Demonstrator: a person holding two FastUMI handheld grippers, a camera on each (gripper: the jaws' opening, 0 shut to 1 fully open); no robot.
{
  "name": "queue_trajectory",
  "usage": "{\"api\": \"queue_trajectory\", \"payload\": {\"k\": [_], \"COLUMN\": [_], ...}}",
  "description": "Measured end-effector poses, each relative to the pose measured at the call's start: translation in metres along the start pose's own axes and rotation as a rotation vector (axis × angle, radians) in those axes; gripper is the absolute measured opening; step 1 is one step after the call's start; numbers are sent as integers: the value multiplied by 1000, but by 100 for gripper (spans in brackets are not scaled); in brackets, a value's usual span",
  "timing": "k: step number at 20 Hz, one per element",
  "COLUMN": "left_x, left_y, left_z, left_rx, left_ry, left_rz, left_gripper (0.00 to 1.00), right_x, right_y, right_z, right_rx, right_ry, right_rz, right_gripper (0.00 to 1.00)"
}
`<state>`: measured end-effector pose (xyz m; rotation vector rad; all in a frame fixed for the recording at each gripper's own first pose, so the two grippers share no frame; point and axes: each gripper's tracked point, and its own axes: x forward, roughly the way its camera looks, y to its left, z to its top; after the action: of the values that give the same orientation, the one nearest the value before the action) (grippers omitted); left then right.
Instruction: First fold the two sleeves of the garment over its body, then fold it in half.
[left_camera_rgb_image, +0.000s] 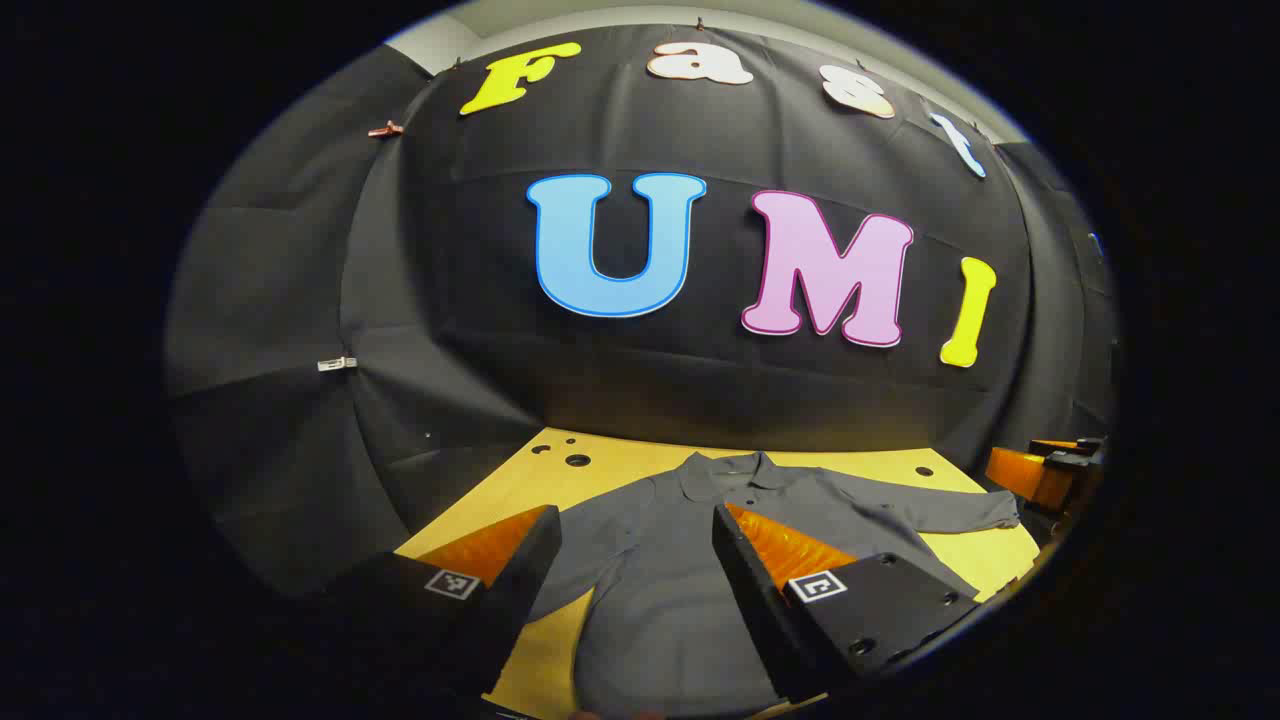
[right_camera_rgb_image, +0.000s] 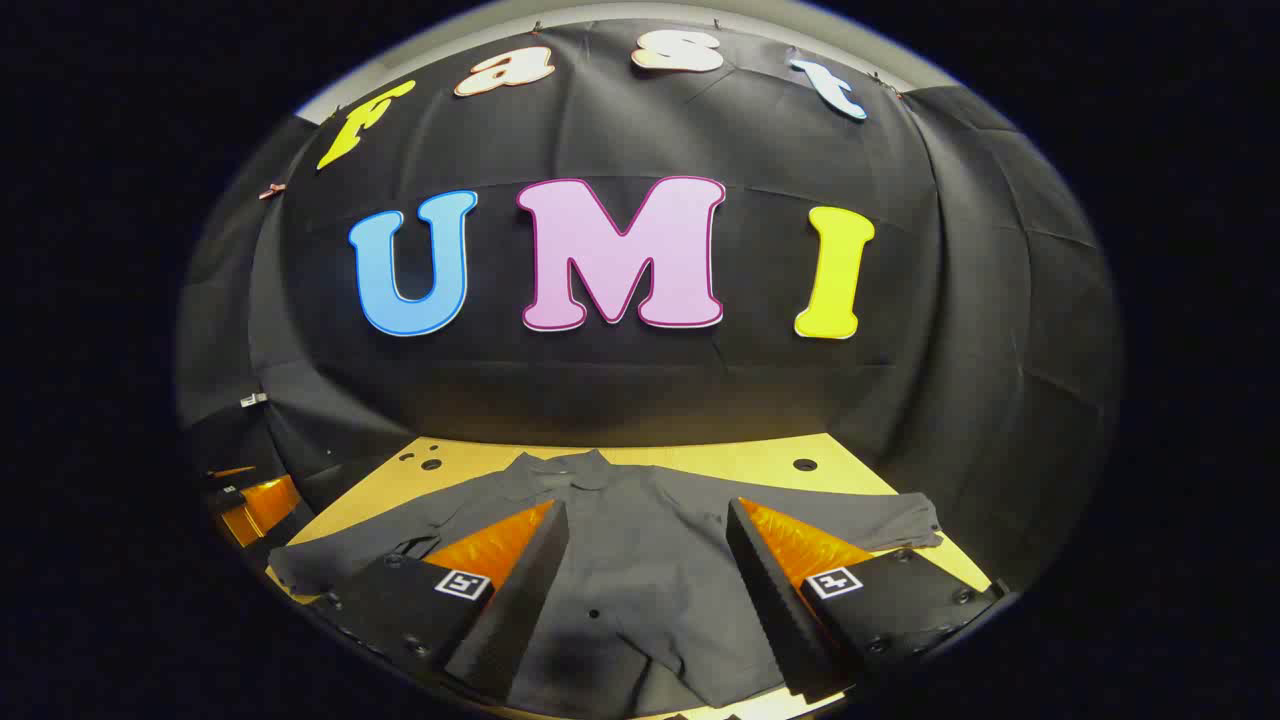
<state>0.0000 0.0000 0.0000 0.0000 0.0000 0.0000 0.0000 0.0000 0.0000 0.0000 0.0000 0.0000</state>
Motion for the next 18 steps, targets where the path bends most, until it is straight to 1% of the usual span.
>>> {"api": "queue_trajectory", "payload": {"k": [1, 11, 14, 18], "left_x": [0, 10, 12, 14], "left_y": [-2, -12, -17, -26], "left_z": [0, -1, -3, -3], "left_rx": [4, 29, 50, 60], "left_ry": [2, 11, 12, 15], "left_rz": [-3, 1, -5, -11], "left_gripper": [96, 96, 96, 96], "right_x": [1, 18, 22, 30], "right_y": [-1, -22, -29, -48], "right_z": [-1, -2, -2, -5], "right_rx": [1, 9, 19, 20], "right_ry": [0, 7, 14, 25], "right_rz": [0, -14, -16, -47], "right_gripper": [98, 98, 98, 98]}}
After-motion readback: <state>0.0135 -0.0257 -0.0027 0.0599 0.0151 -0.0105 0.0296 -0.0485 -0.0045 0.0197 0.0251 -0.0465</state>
